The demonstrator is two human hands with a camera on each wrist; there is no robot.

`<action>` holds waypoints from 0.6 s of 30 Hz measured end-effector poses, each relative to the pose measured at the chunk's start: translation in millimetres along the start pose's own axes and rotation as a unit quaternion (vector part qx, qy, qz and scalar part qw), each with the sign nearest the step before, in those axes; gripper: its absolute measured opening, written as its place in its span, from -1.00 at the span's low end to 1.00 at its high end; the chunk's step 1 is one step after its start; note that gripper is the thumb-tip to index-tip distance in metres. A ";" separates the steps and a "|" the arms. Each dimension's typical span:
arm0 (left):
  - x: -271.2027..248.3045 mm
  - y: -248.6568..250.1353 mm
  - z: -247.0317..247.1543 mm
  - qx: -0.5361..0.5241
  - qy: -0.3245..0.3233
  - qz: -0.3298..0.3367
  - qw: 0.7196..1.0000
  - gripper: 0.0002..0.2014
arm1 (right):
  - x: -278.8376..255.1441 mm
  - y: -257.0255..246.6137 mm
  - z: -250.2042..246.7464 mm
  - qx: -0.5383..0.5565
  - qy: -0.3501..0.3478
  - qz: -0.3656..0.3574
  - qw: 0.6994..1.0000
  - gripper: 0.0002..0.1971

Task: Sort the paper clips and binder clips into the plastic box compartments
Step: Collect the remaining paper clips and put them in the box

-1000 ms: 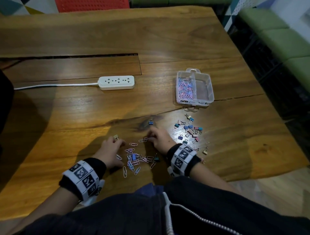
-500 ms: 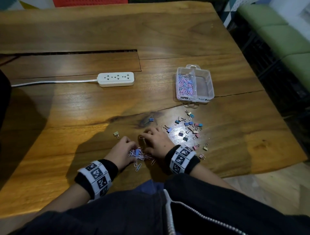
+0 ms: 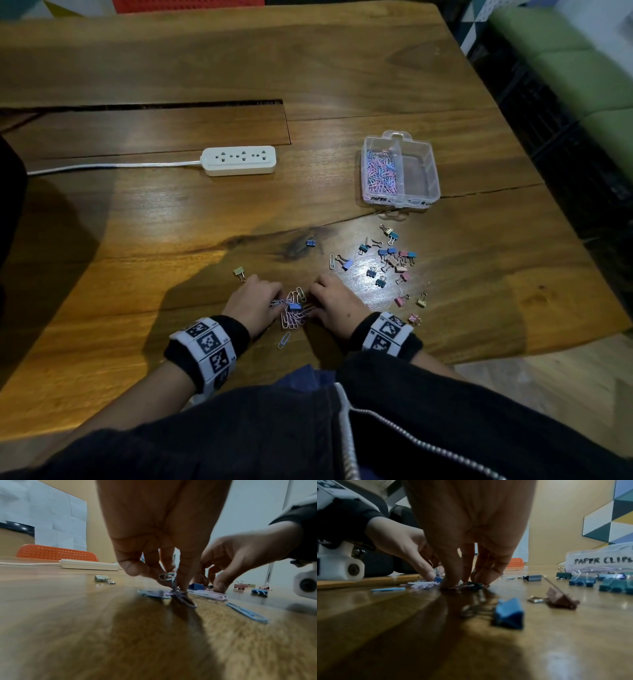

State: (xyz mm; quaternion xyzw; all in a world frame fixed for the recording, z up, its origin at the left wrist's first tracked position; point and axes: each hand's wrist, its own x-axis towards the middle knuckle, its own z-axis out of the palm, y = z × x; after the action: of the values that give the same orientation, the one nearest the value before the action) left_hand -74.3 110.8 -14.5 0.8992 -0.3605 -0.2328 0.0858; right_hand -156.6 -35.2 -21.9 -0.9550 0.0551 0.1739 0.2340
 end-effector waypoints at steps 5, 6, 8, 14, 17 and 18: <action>-4.3 -3.7 -5.9 -0.142 0.002 -0.013 0.990 -0.96 | 5.3 7.5 -7.5 -0.019 -0.004 0.009 1.000 -0.79; -5.1 -5.0 -7.4 -0.209 0.014 -0.032 0.977 -1.00 | 5.3 8.8 -8.9 -0.017 -0.004 0.015 1.000 -0.81; -4.3 -8.8 -8.1 -0.328 0.018 -0.082 0.941 -0.94 | 4.9 10.1 -12.3 -0.011 -0.005 0.023 1.000 -0.83; -5.6 -17.4 -9.9 -0.380 -0.057 -0.181 0.905 -0.80 | 6.5 8.6 -14.5 -0.026 -0.023 0.025 0.999 -0.75; -16.0 -10.0 -7.7 -0.162 -0.062 -0.124 0.977 -0.65 | 4.4 6.2 -12.0 -0.029 -0.017 0.031 0.999 -0.76; -18.5 -7.6 -5.2 -0.109 -0.080 -0.115 0.984 -0.47 | 4.3 5.7 -11.6 -0.029 -0.020 0.033 0.999 -0.76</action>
State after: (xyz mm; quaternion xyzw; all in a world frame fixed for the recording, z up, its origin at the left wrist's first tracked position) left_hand -78.8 129.0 -5.8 0.8985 -0.2324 -0.3501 0.1271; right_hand -150.1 -45.7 -16.2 -0.9555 0.0765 0.2018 0.2011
